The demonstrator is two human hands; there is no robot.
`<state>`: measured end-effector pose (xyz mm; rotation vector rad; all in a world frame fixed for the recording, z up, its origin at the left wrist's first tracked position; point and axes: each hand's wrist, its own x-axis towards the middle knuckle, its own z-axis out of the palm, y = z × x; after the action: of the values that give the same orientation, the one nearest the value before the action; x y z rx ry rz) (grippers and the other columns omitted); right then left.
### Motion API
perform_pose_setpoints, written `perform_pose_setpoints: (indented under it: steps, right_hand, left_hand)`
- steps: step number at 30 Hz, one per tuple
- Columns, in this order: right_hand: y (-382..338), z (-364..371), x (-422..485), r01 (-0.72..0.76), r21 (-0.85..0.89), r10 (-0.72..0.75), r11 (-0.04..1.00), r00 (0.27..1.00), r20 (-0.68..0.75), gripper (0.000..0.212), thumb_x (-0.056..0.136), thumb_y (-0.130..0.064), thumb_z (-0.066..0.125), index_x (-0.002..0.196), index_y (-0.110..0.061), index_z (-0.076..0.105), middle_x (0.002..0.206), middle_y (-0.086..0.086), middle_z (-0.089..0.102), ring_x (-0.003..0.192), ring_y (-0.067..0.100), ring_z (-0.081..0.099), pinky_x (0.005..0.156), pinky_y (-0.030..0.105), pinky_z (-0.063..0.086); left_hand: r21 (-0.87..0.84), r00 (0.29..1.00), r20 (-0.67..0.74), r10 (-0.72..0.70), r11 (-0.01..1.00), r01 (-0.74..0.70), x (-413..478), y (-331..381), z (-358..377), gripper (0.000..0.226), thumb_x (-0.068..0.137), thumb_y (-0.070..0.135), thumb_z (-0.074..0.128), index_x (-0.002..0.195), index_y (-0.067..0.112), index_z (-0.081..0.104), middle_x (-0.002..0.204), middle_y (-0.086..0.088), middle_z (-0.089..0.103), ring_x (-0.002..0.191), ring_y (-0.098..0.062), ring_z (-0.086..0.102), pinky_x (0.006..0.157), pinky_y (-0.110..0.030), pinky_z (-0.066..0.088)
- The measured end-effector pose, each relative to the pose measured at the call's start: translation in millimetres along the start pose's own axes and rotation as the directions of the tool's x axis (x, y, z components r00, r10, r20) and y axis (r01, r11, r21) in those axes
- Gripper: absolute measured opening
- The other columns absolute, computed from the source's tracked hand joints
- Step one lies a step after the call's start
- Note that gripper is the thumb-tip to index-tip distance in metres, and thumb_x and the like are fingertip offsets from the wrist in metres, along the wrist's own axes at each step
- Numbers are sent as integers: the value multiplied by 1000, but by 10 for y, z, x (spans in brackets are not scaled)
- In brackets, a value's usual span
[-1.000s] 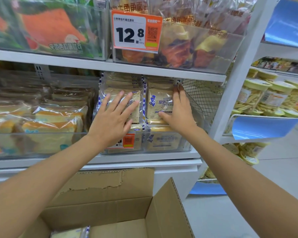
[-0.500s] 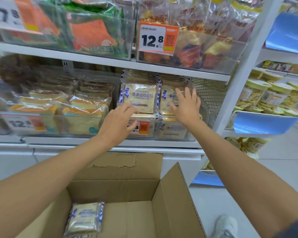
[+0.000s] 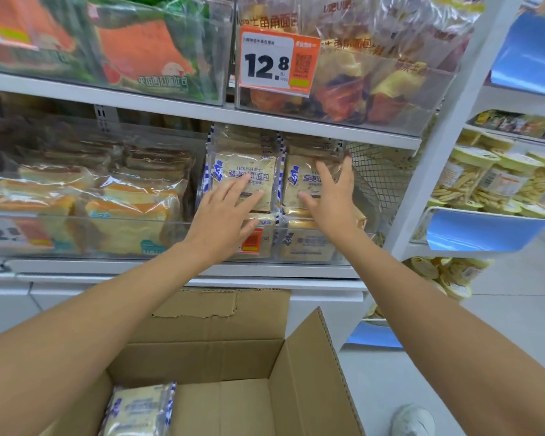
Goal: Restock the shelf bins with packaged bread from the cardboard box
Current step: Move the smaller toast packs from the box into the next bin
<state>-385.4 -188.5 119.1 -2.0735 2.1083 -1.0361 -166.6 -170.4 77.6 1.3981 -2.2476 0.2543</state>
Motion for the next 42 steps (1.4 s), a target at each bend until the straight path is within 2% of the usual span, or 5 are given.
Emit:
perform_pose_setpoints:
  steps: [10,18,29,35,42]
  right_hand:
    - [-184,-12,-341,233,-28,-235,972,968,-89,49,86,-28,71,132,-19,56,141,11,43,133,28,37,112,48,31]
    - [-646,718,-1312,263,151,-300,953,894,334,27,90,-24,66,116,-14,64,107,1,61,94,16,56,86,32,48]
    - [-500,2790,-2697,-276,191,-36,942,484,875,28,86,-15,72,112,-8,64,95,0,61,84,13,55,69,17,40]
    - [-329,3756,-3116,-707,-103,271,700,130,954,96,78,-43,78,148,-8,23,135,11,55,118,29,57,97,35,47]
    - [-503,3538,-3086,-821,42,212,569,195,958,22,84,-6,71,104,-4,62,81,7,63,55,13,49,44,20,36]
  left_hand:
    - [-347,990,-15,-138,930,124,-228,71,-381,17,97,27,54,109,19,62,113,2,59,101,-16,57,87,-40,50]
    - [-348,909,303,-286,855,385,-1377,-507,-266,10,93,27,60,87,20,62,84,5,63,74,-12,55,71,-33,48]
    - [-379,633,501,-591,507,774,-3055,-1405,314,25,88,6,66,75,27,61,79,-2,64,61,-4,50,65,-22,44]
    - [-360,570,548,-611,443,821,-3164,-1393,411,8,88,10,66,88,17,67,81,6,63,68,-2,53,67,-12,43]
    - [-349,535,549,-642,405,845,-3112,-1379,395,9,90,7,63,89,16,65,81,7,61,65,4,53,65,-6,42]
